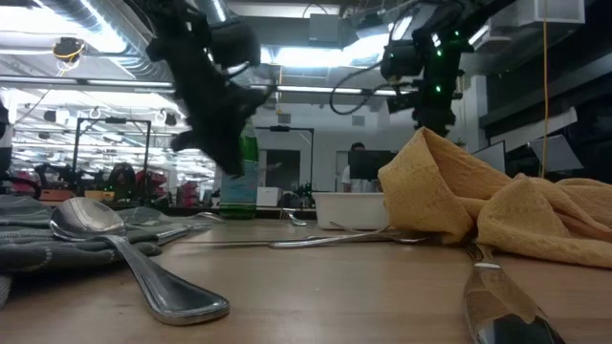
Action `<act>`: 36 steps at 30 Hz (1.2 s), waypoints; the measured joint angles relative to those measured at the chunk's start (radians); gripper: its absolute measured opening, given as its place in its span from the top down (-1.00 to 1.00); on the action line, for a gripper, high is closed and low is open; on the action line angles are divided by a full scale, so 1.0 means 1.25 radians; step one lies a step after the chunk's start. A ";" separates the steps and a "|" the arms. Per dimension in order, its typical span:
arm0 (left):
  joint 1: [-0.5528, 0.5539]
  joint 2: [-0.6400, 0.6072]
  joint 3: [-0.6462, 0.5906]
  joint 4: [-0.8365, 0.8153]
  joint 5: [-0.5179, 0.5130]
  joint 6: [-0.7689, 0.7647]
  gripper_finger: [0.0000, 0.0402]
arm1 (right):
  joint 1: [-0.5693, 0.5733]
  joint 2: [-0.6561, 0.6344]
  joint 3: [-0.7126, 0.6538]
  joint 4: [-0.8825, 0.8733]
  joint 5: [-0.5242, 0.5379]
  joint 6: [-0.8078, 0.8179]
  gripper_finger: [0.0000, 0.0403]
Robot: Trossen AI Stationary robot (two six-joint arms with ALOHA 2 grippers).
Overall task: Sort silverware
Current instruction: Put the silver knife into the cutlery tray
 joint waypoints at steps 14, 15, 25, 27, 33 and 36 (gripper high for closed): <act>0.016 0.002 0.005 0.552 0.016 0.032 0.89 | 0.000 0.000 0.258 -0.220 -0.003 0.087 0.43; 0.018 0.008 0.015 0.554 0.015 0.043 0.90 | 0.000 0.000 0.275 -0.231 -0.011 0.116 0.43; 0.020 0.144 0.176 0.585 0.020 0.201 0.89 | 0.000 0.000 0.383 -0.258 -0.273 0.392 0.43; 0.020 0.181 0.217 0.586 0.028 0.228 0.89 | 0.000 -0.003 0.397 -0.287 -0.272 0.414 0.43; 0.010 0.294 0.339 0.583 0.047 0.333 0.87 | -0.001 -0.042 0.433 -0.386 -0.221 0.447 0.43; 0.004 0.355 0.407 0.585 0.052 0.404 0.87 | -0.001 -0.070 0.437 -0.392 -0.197 0.468 0.43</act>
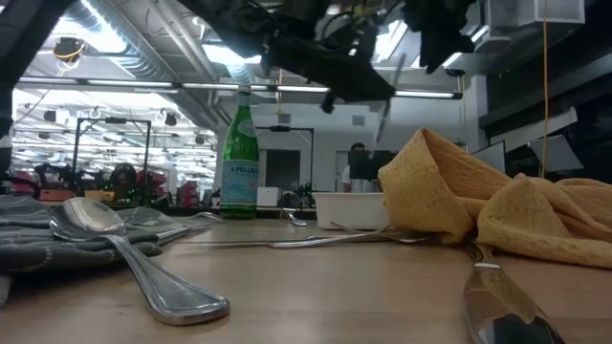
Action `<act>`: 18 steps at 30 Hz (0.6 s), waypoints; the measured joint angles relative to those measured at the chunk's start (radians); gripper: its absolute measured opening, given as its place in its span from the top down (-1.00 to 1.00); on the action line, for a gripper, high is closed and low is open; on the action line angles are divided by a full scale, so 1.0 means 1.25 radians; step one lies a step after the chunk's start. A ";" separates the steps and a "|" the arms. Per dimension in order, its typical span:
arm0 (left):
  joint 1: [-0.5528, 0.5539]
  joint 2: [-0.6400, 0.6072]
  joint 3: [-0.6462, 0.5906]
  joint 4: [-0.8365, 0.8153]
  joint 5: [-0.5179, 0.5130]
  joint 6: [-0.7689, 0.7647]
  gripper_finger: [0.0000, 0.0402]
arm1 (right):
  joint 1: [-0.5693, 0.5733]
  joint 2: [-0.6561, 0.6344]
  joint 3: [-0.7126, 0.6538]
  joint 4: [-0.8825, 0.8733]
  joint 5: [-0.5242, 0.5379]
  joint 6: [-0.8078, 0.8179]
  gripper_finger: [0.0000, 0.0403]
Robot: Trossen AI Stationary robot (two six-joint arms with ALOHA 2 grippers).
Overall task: Sort silverware
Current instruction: Put the silver knife into the cutlery tray
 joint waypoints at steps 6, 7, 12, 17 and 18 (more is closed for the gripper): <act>-0.013 0.123 0.135 0.005 0.024 0.113 0.86 | 0.000 -0.055 0.000 -0.002 0.039 0.043 0.43; -0.016 0.139 0.149 0.001 0.027 0.131 0.86 | 0.000 -0.064 0.000 -0.002 0.039 0.050 0.43; -0.022 0.209 0.207 0.003 0.028 0.240 0.86 | 0.000 -0.100 0.000 -0.002 0.038 0.082 0.43; -0.022 0.253 0.221 0.007 0.030 0.272 0.86 | 0.000 -0.123 0.000 -0.002 0.031 0.115 0.43; -0.022 0.258 0.220 -0.004 0.031 0.268 0.86 | 0.000 -0.126 0.000 -0.002 0.026 0.122 0.43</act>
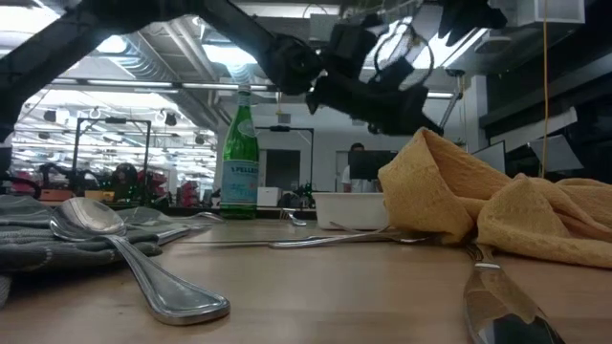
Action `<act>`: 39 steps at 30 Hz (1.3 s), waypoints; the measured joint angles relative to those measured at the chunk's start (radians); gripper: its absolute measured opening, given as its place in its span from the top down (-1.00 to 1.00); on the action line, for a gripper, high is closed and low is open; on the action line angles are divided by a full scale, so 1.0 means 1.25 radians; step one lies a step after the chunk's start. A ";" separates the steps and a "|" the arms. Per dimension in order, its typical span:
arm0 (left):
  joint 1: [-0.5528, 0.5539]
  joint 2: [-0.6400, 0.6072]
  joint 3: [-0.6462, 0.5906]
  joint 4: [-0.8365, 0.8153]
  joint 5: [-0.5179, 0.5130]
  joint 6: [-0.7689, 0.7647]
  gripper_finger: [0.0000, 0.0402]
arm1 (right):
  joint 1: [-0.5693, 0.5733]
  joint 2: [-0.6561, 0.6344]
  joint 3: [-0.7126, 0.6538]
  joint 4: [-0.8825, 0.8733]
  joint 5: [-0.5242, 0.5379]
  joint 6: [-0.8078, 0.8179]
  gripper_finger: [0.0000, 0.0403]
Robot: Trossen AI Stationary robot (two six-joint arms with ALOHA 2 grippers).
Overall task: Sort silverware
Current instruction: Put the silver knife into the cutlery tray
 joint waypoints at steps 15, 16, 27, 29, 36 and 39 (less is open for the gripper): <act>-0.001 0.060 0.001 0.037 0.005 0.030 0.85 | 0.001 -0.007 0.000 -0.004 -0.101 0.060 0.43; -0.001 0.060 0.001 0.035 0.005 0.039 0.85 | 0.001 -0.007 0.000 -0.004 -0.101 0.060 0.43; -0.001 0.069 0.002 0.041 0.002 0.010 0.80 | 0.001 -0.007 0.000 -0.007 -0.122 0.061 0.43; -0.001 0.069 0.001 0.039 0.002 -0.010 0.72 | 0.001 -0.007 0.000 -0.013 -0.151 0.061 0.43; -0.001 0.073 -0.003 0.018 -0.001 -0.019 0.43 | 0.002 -0.007 0.000 -0.013 -0.185 0.061 0.43; 0.000 0.072 -0.002 0.016 -0.001 -0.051 0.40 | 0.010 -0.007 0.000 -0.023 -0.185 0.080 0.43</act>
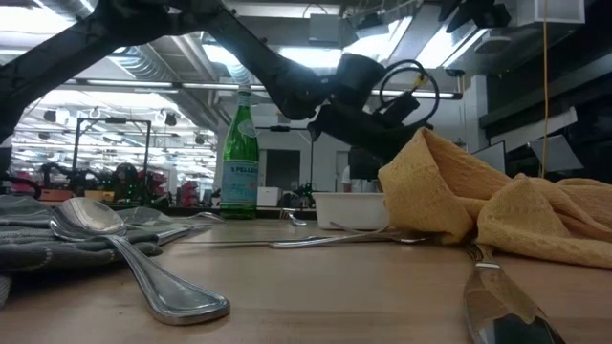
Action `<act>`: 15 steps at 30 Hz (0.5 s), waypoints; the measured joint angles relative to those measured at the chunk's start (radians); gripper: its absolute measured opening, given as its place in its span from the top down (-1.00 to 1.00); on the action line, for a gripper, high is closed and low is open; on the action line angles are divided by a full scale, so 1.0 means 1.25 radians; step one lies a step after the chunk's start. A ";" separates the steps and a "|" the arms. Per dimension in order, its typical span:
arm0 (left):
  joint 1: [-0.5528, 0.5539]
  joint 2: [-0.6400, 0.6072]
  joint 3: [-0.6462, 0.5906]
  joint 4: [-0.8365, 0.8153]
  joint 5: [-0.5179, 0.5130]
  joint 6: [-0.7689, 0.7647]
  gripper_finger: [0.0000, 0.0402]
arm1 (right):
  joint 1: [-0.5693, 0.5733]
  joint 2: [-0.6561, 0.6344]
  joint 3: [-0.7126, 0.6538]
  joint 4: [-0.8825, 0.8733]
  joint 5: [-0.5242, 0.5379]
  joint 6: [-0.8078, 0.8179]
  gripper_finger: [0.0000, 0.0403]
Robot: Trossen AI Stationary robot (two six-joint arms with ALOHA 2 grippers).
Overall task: Sort silverware
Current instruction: Put the silver knife into the cutlery tray
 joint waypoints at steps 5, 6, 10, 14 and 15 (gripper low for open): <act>0.005 -0.052 0.000 -0.072 0.001 -0.050 0.39 | 0.072 0.000 0.000 -0.059 0.007 0.040 0.43; 0.007 -0.068 0.001 -0.087 0.002 -0.052 0.39 | 0.095 0.000 0.000 -0.073 0.010 0.056 0.43; 0.011 -0.127 0.002 -0.191 0.002 -0.047 0.39 | 0.204 0.000 -0.001 -0.086 0.091 0.164 0.43; 0.017 -0.200 0.001 -0.299 0.003 -0.047 0.39 | 0.335 0.000 -0.001 -0.087 0.165 0.317 0.43; 0.019 -0.218 0.001 -0.337 0.007 -0.047 0.39 | 0.369 0.000 -0.001 -0.087 0.188 0.357 0.43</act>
